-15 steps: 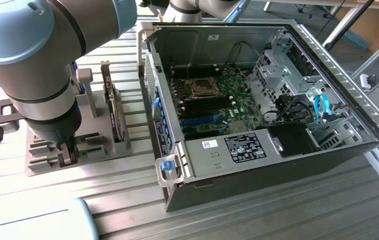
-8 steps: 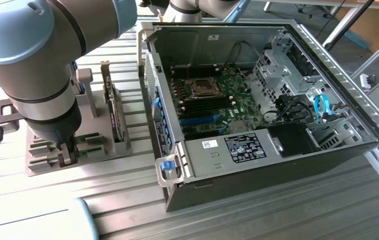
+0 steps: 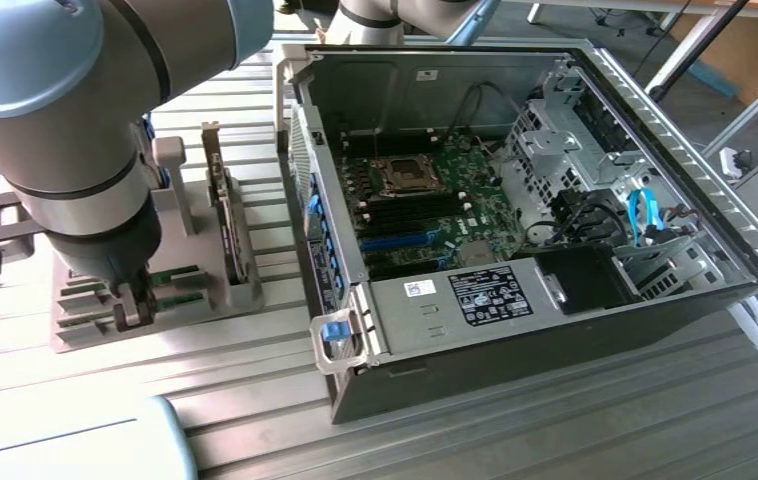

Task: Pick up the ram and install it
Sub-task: 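Pick up the ram and move it above insertion slot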

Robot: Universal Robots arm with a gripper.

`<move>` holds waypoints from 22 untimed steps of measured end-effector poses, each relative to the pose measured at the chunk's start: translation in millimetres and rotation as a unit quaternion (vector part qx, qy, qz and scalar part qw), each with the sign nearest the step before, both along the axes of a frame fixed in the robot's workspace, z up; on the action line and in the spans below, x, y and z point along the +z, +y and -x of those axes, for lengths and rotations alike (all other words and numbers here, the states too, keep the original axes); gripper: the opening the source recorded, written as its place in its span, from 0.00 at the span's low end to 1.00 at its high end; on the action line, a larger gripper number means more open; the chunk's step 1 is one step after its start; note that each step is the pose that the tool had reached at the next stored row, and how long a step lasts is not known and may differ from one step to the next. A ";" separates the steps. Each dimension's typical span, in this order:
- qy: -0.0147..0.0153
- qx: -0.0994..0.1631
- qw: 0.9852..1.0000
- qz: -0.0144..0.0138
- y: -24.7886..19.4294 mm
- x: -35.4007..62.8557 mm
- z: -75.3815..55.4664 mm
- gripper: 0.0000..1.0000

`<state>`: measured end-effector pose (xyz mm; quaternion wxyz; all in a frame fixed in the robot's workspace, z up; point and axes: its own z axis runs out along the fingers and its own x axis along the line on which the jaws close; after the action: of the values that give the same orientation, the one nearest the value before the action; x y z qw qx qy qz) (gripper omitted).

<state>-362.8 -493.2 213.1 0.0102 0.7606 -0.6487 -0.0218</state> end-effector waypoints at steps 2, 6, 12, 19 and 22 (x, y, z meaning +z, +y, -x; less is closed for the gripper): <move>0.000 0.000 1.000 0.000 0.0 2.0 0.0 0.14; 0.000 0.000 1.000 0.000 0.0 6.0 0.0 0.14; 0.000 0.000 1.000 0.000 0.0 9.5 0.0 0.14; 0.000 0.000 1.000 0.000 0.0 21.2 -0.2 0.14; 0.000 0.000 1.000 0.000 0.0 26.7 -0.2 0.14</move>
<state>-362.6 -493.2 239.8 0.0101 0.7606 -0.6488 -0.0218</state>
